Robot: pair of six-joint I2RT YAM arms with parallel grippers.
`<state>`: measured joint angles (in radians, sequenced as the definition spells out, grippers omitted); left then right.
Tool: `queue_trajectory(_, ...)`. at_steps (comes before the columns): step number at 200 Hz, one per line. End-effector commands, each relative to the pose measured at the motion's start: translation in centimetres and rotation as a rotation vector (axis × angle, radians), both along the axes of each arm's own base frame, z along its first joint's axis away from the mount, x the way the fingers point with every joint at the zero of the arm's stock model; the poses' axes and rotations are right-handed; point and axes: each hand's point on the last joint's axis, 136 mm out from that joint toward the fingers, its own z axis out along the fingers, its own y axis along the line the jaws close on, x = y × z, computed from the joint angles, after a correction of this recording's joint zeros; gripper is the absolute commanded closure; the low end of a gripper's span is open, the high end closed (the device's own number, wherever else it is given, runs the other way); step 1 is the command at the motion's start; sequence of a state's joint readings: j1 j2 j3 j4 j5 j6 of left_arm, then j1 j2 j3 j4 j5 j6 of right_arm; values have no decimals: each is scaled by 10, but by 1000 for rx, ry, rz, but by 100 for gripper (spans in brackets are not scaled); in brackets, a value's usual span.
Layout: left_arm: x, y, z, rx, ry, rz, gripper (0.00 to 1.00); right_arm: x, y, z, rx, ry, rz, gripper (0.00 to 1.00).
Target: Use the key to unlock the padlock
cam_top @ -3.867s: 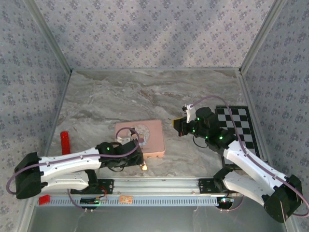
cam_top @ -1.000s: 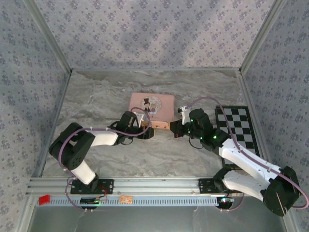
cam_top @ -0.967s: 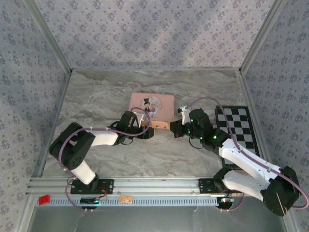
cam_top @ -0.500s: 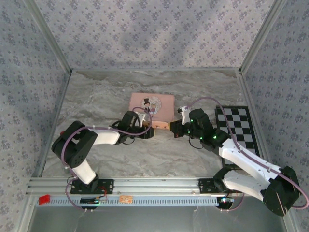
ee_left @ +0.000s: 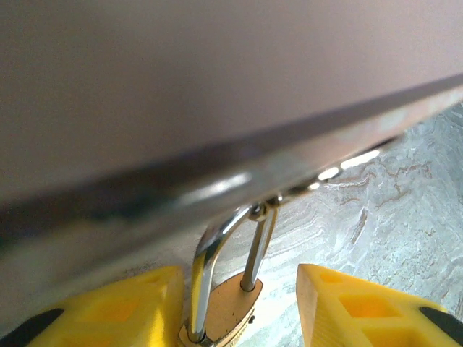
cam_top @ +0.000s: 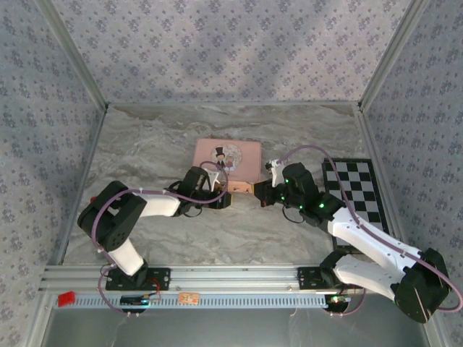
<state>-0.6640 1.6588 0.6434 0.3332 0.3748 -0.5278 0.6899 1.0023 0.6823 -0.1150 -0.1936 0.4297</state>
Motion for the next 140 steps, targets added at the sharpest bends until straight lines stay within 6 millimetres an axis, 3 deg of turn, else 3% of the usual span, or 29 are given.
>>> queue_trajectory(1,-3,-8,3,-20,15,-21,56,2,2,11,21,-21,-13,100)
queue_trajectory(36,-2,-9,3,-25,21,-16,57,1,3,9,27,-16,-12,100)
queue_trajectory(82,-2,-7,-8,-3,34,-14,49,0,5,10,30,-17,-6,100)
queue_trajectory(140,-1,-9,-9,-7,37,-20,57,-1,6,9,30,-16,-5,100)
